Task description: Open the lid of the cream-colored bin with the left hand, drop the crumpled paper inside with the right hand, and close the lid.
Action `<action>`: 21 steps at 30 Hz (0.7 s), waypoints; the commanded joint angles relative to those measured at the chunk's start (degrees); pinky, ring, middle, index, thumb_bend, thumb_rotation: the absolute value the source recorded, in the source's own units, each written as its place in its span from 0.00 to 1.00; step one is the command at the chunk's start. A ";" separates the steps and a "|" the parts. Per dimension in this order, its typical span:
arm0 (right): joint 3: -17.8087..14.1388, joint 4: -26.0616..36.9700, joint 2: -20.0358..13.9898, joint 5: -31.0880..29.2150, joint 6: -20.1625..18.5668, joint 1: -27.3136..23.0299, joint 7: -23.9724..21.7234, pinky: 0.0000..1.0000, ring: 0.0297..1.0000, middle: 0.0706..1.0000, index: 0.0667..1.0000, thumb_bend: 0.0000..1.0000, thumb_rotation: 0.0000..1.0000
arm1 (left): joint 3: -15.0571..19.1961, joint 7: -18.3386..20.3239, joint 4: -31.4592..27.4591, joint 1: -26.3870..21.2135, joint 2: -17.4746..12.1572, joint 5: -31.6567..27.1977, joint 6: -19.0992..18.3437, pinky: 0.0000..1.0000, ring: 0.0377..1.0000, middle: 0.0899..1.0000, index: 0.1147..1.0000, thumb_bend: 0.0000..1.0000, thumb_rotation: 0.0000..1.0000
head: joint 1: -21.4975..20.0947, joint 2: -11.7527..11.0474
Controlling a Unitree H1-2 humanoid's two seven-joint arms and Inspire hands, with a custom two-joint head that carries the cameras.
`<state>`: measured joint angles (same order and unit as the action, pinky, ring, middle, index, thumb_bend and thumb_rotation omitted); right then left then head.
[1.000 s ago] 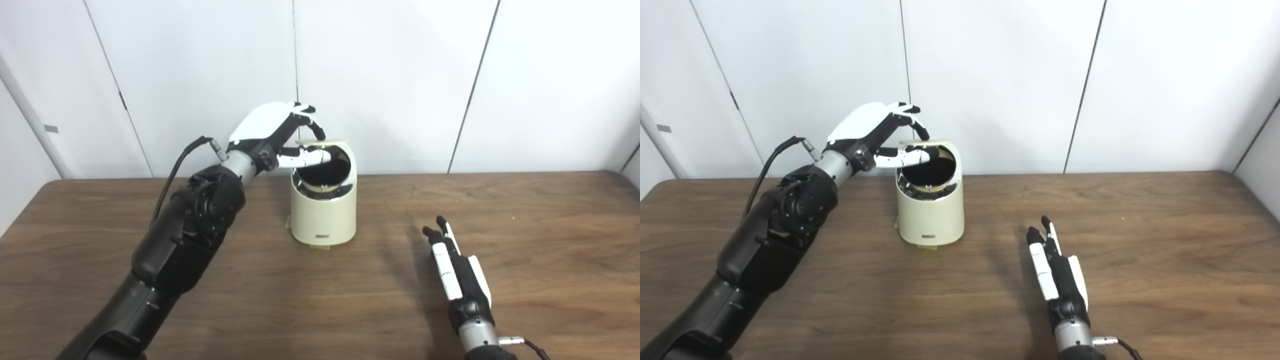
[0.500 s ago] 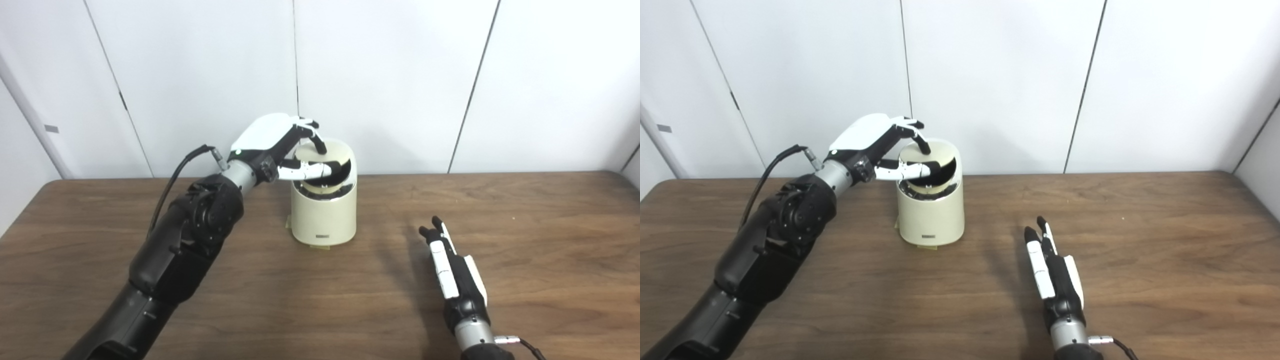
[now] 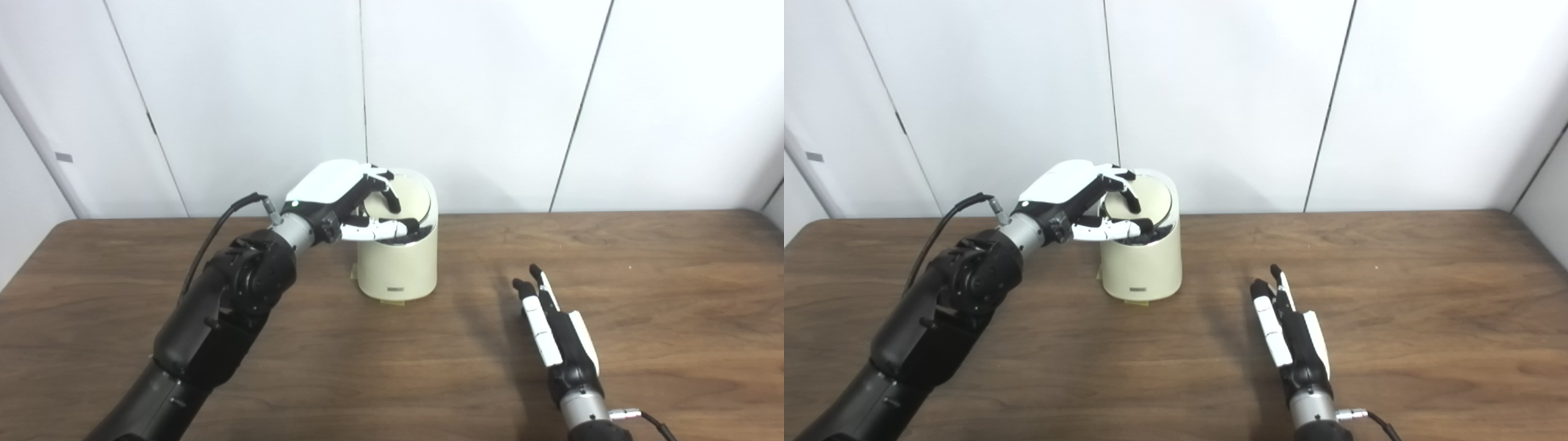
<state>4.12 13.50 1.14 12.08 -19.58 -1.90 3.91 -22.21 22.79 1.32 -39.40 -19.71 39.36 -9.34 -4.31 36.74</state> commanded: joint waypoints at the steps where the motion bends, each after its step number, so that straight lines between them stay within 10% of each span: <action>1: 0.49 1.67 -0.10 0.53 -0.14 -1.27 -0.51 0.92 0.94 0.90 1.00 0.58 1.00 | -0.15 0.74 -1.66 -0.80 -1.20 0.56 1.02 0.85 0.95 0.90 0.64 0.71 0.84 | -0.04 0.21; 21: -1.78 5.48 2.30 -5.96 -4.38 -1.60 -1.79 1.00 0.99 0.91 1.00 0.61 1.00 | -5.17 2.10 0.70 -0.06 -3.62 7.35 5.77 0.96 1.00 0.95 0.67 0.73 0.99 | -0.72 0.94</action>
<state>2.41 16.38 3.54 6.11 -24.47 -1.89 2.20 -25.71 22.61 1.45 -39.07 -21.78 44.98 -4.67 -5.01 37.62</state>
